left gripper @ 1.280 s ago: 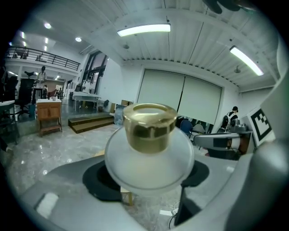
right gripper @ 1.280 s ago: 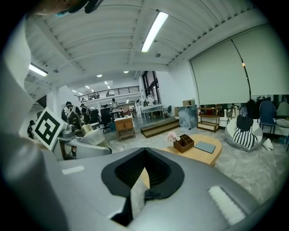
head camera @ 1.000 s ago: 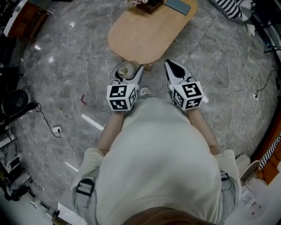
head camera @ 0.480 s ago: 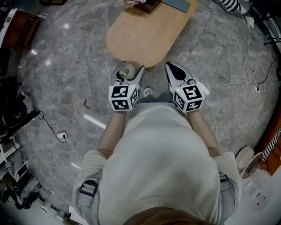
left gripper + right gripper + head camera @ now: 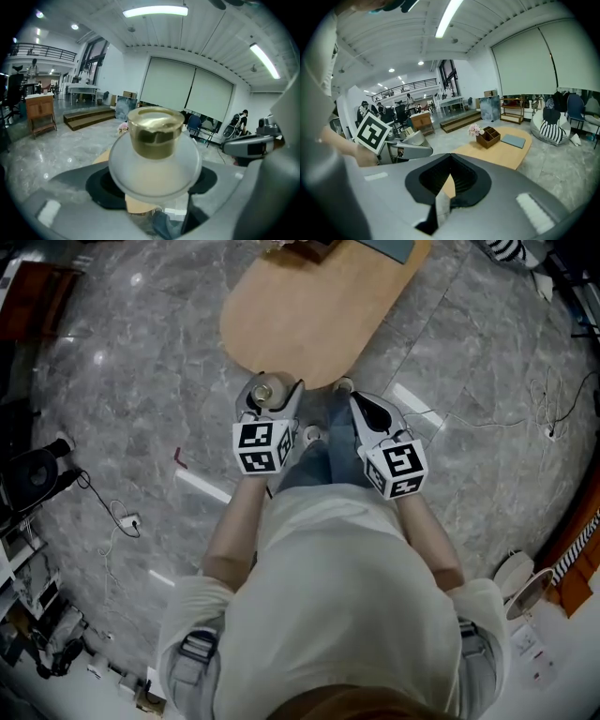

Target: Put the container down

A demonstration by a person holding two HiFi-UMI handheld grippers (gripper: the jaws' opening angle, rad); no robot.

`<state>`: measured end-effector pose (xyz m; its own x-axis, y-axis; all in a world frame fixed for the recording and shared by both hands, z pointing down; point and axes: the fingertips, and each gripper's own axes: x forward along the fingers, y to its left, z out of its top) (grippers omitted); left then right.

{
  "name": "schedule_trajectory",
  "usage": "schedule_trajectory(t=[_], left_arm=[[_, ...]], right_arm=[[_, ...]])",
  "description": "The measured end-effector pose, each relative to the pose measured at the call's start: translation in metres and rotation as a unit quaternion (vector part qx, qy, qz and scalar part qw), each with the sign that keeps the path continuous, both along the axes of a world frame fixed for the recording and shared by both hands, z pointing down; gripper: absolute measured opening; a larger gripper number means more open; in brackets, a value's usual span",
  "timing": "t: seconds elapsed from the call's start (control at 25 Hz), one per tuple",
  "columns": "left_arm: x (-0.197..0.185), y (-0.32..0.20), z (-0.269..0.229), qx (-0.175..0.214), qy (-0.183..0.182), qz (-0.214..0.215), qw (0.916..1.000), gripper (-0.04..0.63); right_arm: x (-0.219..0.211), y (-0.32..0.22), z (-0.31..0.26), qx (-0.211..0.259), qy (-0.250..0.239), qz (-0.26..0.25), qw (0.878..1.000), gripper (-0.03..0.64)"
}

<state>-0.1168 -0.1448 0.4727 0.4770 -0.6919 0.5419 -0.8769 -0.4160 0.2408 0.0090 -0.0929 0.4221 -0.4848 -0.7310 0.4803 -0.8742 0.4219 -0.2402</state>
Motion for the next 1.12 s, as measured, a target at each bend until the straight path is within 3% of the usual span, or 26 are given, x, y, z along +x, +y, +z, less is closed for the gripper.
schedule_trajectory(t=[0.44, 1.12], left_arm=[[0.021, -0.069, 0.075, -0.016, -0.022, -0.011, 0.9996, 0.345], [0.051, -0.159, 0.226, -0.047, -0.060, -0.021, 0.9969, 0.345]], right_arm=[[0.010, -0.059, 0.060, -0.033, 0.005, -0.040, 0.999, 0.002], [0.040, -0.119, 0.172, -0.107, -0.006, -0.038, 0.993, 0.002]])
